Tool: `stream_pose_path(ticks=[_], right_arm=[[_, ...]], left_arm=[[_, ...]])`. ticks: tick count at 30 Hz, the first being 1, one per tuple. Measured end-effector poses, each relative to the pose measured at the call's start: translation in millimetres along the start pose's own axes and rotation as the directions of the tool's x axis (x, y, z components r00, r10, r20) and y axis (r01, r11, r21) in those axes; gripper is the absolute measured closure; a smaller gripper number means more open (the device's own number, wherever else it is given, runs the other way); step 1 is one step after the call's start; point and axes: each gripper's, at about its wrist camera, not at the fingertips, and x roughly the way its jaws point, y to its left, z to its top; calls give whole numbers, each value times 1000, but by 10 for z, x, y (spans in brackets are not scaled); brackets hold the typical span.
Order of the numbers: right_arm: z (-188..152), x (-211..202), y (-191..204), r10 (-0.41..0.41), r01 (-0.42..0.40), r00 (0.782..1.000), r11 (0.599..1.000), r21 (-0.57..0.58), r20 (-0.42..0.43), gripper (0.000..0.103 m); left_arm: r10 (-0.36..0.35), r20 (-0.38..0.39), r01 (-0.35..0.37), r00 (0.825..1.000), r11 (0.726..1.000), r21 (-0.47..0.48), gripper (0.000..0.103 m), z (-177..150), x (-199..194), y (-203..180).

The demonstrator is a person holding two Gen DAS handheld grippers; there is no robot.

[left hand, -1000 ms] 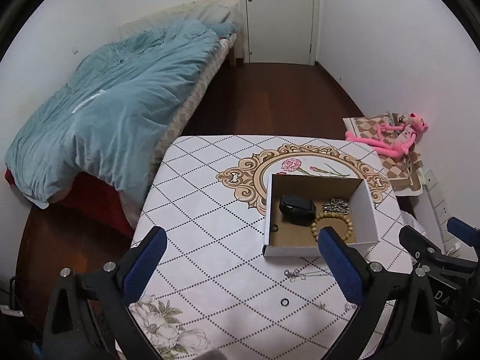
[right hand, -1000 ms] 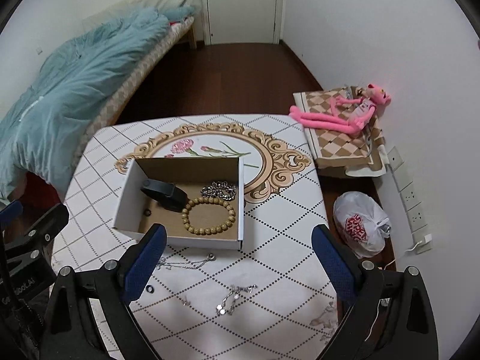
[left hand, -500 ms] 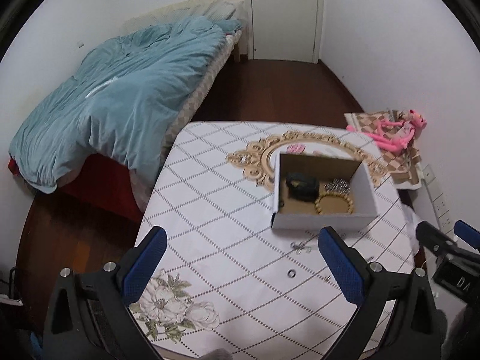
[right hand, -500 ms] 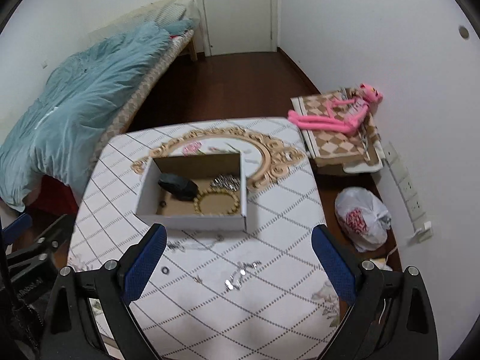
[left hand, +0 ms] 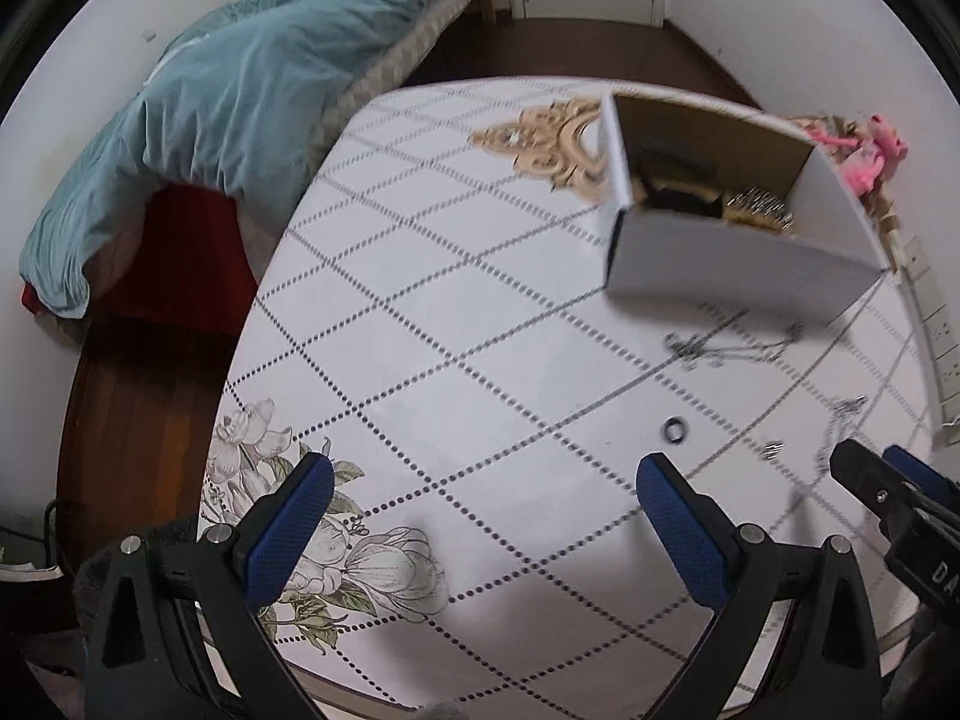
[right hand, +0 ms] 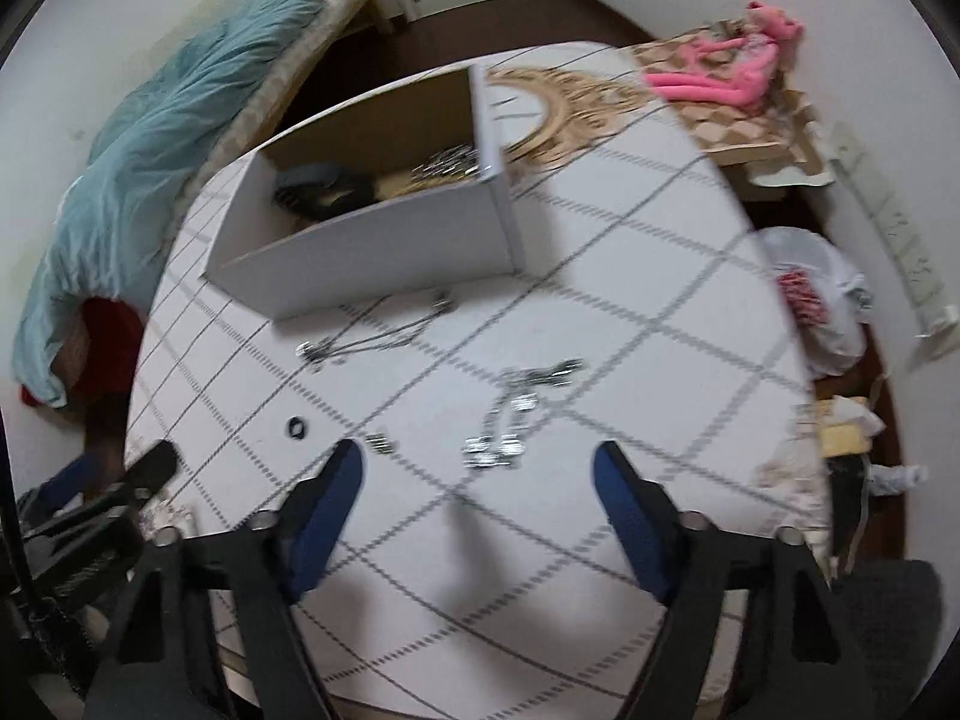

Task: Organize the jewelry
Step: 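Move the right tool toward the small silver earrings on the table, then close the right tool on the small silver earrings, then carry the earrings into the box and open the right tool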

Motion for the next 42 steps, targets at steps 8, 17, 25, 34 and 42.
stream_pose_path(ticks=[8, 17, 25, 34, 42], right_arm=[[-60, 363, 359, 5, -7, 1000, 994, -112, -18, 59], [-43, 255, 284, -24, 31, 998, 994, -109, 60, 94], [95, 3, -87, -70, 72, 992, 997, -12, 108, 94], [76, -10, -253, -94, 92, 989, 995, 22, 116, 94], [158, -175, -198, -45, 41, 988, 999, 27, 150, 94]], left_arm=[[24, -42, -24, 999, 1000, -14, 0, -51, 238, 119], [-88, -42, 88, 995, 996, -9, 1, 12, 326, -72], [-197, -48, 200, 979, 977, 73, 42, 72, 405, -580], [-199, 7, 196, 980, 970, 146, 93, 62, 366, -743], [-235, 62, 226, 970, 966, 122, 94, 157, 47, -625]])
